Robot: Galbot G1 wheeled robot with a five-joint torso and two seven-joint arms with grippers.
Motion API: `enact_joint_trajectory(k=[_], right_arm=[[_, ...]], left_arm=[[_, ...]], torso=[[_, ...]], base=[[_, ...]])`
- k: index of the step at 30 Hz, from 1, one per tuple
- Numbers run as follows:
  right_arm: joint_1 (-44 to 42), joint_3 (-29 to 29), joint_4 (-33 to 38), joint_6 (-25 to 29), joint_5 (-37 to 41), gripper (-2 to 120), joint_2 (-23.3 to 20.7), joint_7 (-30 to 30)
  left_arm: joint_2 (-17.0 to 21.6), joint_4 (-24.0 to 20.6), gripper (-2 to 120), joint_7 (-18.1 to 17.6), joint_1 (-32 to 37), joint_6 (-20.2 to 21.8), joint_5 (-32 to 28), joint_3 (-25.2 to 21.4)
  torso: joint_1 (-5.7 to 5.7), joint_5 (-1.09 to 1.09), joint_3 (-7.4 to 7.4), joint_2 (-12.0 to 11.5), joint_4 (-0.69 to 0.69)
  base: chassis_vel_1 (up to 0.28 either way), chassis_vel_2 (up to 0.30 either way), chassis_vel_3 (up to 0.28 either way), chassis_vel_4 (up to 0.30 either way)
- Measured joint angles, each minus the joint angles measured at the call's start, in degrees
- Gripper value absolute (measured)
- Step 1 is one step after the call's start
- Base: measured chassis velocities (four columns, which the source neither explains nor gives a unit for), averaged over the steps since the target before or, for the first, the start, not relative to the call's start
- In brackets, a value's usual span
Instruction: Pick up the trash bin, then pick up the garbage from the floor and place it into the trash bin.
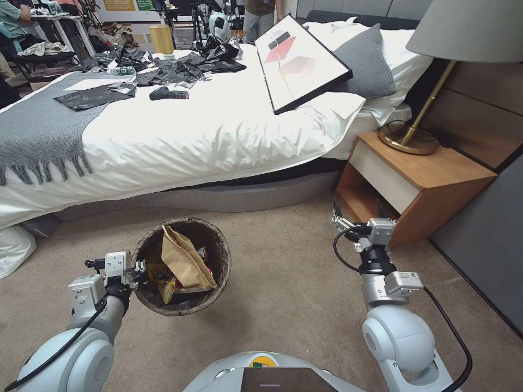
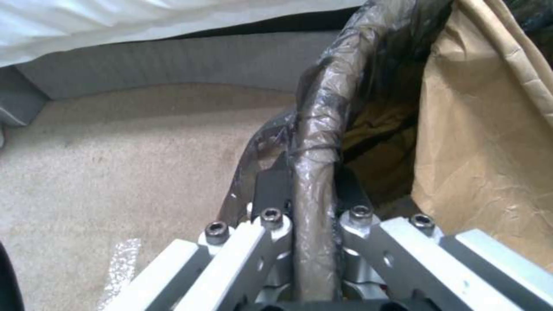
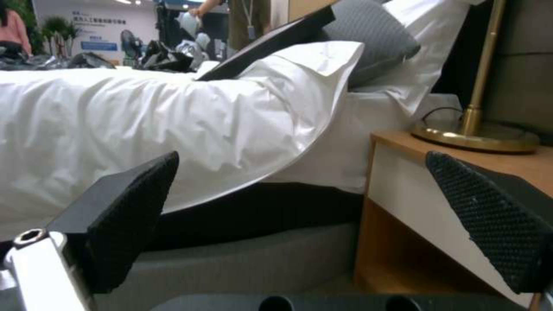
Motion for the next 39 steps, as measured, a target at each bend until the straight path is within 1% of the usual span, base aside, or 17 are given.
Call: enact_joint_trajectory(k=[15,39], right_arm=[[-0.8,1.0,-0.3,0.2,0.4,100,-0.2,0.1],[-0.9,1.0,-0.9,0.4,0.6,100,-0.2,0.1]], left_arm=[[-0.5,0.0,3,0.0,1.0,0.0,0.1,0.2],[-0.7,0.0,3,0.2,1.4,0.0,0.2,0.3]], torso=[[0.00,0.01,0.01,0.0,0.01],[0.00,0.01,0.00,0.0,0.00]], base=[[0.003,0.002,0.004,0.003],[0.063,0.058,0.062,0.067]])
